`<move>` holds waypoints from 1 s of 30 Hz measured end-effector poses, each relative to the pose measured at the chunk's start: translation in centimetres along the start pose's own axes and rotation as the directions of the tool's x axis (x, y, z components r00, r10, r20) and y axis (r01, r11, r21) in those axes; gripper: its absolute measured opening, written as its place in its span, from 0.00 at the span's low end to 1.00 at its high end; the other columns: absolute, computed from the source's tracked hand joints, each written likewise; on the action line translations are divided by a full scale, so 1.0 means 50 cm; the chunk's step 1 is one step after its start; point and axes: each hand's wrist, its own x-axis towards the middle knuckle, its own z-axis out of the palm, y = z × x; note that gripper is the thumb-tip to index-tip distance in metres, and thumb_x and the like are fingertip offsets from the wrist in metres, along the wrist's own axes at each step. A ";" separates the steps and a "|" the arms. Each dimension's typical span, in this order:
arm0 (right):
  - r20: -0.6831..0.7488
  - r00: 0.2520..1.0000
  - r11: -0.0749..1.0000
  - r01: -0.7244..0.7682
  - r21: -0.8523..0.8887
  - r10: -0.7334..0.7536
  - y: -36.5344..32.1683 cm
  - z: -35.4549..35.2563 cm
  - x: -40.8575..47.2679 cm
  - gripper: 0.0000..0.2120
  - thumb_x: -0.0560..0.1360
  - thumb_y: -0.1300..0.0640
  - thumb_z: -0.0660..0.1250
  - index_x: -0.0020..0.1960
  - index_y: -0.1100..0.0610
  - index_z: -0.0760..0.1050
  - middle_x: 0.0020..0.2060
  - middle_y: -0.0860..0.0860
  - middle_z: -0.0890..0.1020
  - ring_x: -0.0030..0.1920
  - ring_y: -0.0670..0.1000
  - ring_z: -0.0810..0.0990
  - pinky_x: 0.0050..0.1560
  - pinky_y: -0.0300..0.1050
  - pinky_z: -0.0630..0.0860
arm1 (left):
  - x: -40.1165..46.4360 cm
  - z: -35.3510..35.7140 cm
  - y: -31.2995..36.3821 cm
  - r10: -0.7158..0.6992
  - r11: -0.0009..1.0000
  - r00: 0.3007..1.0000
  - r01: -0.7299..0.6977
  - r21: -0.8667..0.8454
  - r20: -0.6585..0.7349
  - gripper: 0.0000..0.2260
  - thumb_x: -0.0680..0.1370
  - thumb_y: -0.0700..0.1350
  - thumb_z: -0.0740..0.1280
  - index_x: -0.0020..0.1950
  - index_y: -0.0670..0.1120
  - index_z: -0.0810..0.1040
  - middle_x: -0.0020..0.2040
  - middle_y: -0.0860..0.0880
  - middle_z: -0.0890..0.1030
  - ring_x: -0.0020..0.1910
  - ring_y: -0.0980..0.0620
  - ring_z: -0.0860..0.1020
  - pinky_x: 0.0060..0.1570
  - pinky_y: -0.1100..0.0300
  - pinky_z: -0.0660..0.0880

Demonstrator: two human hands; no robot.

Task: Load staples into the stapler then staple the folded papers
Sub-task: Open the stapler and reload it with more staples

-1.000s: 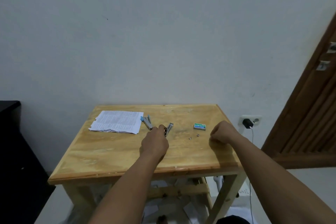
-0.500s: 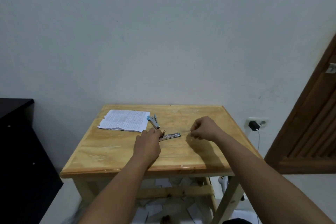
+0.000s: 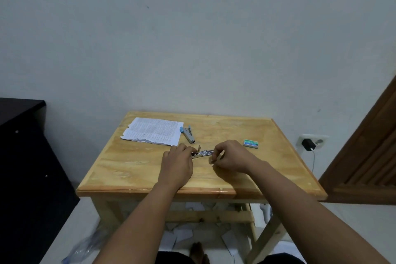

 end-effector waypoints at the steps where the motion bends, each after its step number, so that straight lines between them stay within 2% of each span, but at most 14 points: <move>1: -0.010 1.000 1.000 -0.004 0.003 0.004 0.000 -0.002 -0.001 0.05 0.75 0.57 0.75 0.47 0.48 0.82 0.48 0.42 0.83 0.51 0.44 0.79 0.51 0.41 0.75 | -0.001 0.000 0.000 -0.001 1.000 1.000 0.001 0.000 -0.002 0.14 0.84 0.44 0.64 0.68 0.54 0.80 0.59 0.53 0.80 0.58 0.47 0.75 0.56 0.49 0.73; 3: -0.010 1.000 1.000 -0.006 -0.017 0.006 0.003 -0.002 0.000 0.09 0.76 0.55 0.75 0.55 0.49 0.83 0.53 0.44 0.81 0.54 0.46 0.77 0.49 0.40 0.73 | -0.002 0.000 0.000 -0.002 1.000 1.000 0.002 -0.004 -0.004 0.14 0.84 0.44 0.64 0.68 0.54 0.80 0.59 0.53 0.80 0.58 0.47 0.75 0.56 0.49 0.74; 5: 0.037 0.999 0.999 -0.016 -0.041 0.017 0.004 -0.002 0.004 0.14 0.76 0.54 0.75 0.62 0.51 0.83 0.57 0.47 0.81 0.55 0.47 0.77 0.53 0.41 0.74 | -0.003 -0.001 0.002 -0.004 1.000 1.000 0.004 -0.008 -0.006 0.14 0.84 0.44 0.64 0.68 0.54 0.80 0.59 0.53 0.80 0.58 0.48 0.75 0.56 0.49 0.74; 10: 0.038 0.998 0.995 -0.044 -0.085 0.047 0.005 0.004 0.010 0.09 0.78 0.54 0.74 0.58 0.51 0.85 0.59 0.49 0.83 0.56 0.48 0.78 0.61 0.47 0.79 | -0.005 -0.005 0.005 -0.008 1.000 1.000 0.008 -0.012 -0.001 0.14 0.84 0.45 0.64 0.68 0.54 0.80 0.59 0.53 0.80 0.58 0.49 0.75 0.57 0.50 0.74; 16: 0.060 0.998 0.999 -0.024 -0.049 0.027 0.004 0.000 0.006 0.11 0.77 0.51 0.75 0.58 0.51 0.85 0.53 0.46 0.82 0.53 0.47 0.78 0.53 0.42 0.76 | -0.006 -0.007 0.007 -0.014 1.000 1.000 0.014 -0.009 0.003 0.14 0.84 0.45 0.64 0.69 0.54 0.79 0.60 0.53 0.80 0.59 0.49 0.75 0.58 0.51 0.74; 20: 0.075 0.997 0.998 -0.019 -0.062 0.024 0.004 -0.003 0.006 0.11 0.77 0.51 0.75 0.58 0.51 0.86 0.56 0.47 0.84 0.54 0.48 0.79 0.56 0.45 0.79 | -0.006 -0.006 0.006 -0.014 1.000 1.000 0.014 -0.006 0.003 0.14 0.84 0.45 0.64 0.69 0.54 0.79 0.60 0.54 0.80 0.59 0.49 0.75 0.58 0.51 0.74; 25: 0.066 0.998 0.999 0.017 -0.051 -0.014 -0.003 0.000 0.001 0.09 0.77 0.51 0.75 0.56 0.51 0.87 0.54 0.46 0.85 0.52 0.46 0.79 0.50 0.40 0.75 | -0.007 -0.003 0.006 -0.018 1.000 1.000 0.018 0.001 -0.008 0.14 0.84 0.45 0.65 0.68 0.54 0.80 0.58 0.54 0.80 0.58 0.49 0.75 0.56 0.50 0.74; 30: 0.062 0.998 0.996 0.010 -0.094 -0.004 -0.013 0.010 0.003 0.12 0.76 0.50 0.76 0.58 0.53 0.86 0.53 0.48 0.86 0.51 0.47 0.82 0.55 0.45 0.81 | -0.005 -0.001 0.005 -0.027 1.000 1.000 0.027 -0.003 0.002 0.14 0.84 0.46 0.64 0.69 0.55 0.79 0.59 0.54 0.79 0.58 0.50 0.75 0.58 0.51 0.74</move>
